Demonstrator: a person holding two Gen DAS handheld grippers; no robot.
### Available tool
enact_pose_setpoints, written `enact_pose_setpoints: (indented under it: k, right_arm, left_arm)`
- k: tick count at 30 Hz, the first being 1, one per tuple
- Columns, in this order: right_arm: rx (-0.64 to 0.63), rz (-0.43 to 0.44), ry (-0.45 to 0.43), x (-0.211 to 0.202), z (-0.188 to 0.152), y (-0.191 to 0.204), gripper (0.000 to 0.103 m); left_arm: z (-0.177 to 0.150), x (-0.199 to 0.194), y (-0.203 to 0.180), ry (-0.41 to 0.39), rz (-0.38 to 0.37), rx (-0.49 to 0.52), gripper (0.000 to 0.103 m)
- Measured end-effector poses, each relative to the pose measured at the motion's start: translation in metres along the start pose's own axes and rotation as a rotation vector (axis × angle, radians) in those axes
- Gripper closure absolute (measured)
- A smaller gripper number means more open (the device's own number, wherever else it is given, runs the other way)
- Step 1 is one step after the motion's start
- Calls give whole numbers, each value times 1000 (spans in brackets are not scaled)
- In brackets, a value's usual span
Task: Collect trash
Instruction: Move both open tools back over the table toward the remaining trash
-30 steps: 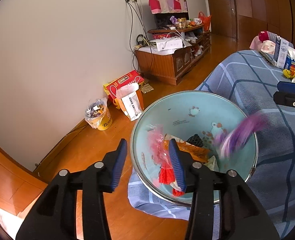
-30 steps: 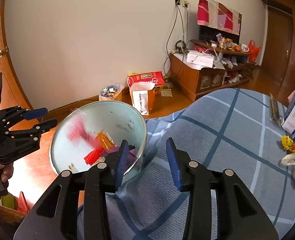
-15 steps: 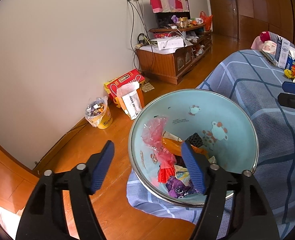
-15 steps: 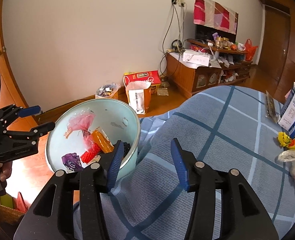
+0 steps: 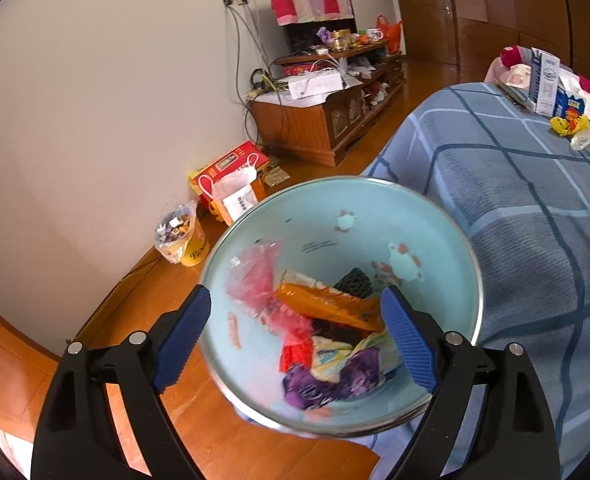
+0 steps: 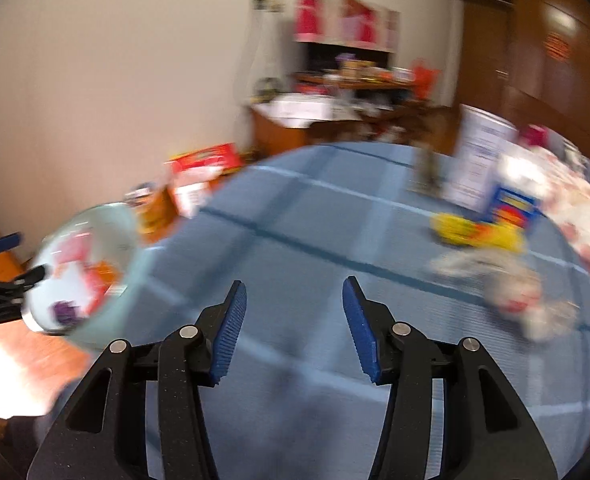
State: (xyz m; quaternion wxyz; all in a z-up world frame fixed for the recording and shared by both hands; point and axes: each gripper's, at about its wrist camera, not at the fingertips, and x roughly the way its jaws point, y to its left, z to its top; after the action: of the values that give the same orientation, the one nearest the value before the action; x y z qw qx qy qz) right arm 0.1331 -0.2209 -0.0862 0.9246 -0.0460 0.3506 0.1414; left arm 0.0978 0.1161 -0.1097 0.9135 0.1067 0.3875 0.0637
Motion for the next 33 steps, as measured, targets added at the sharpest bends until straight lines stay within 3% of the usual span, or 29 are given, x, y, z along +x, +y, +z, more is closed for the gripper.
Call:
enact_pose_setpoints:
  k: [6, 10, 17, 24, 27, 33]
  right_arm:
    - [165, -254, 15, -10, -13, -118, 48]
    - [246, -316, 46, -6, -21, -166, 48]
    - [270, -264, 129, 10, -36, -188, 49]
    - [253, -200, 144, 10, -43, -185, 87]
    - [254, -185, 135, 7, -42, -181, 93]
    - [281, -179, 60, -20, -38, -183, 94]
  left_arm:
    - [15, 8, -21, -10, -8, 13, 17]
    - [25, 10, -36, -18, -20, 26, 16]
    - [40, 5, -61, -44, -48, 73, 16]
    - [46, 1, -74, -55, -64, 103, 15]
    - [48, 1, -77, -53, -68, 106, 15]
    - [60, -1, -93, -66, -88, 120, 15]
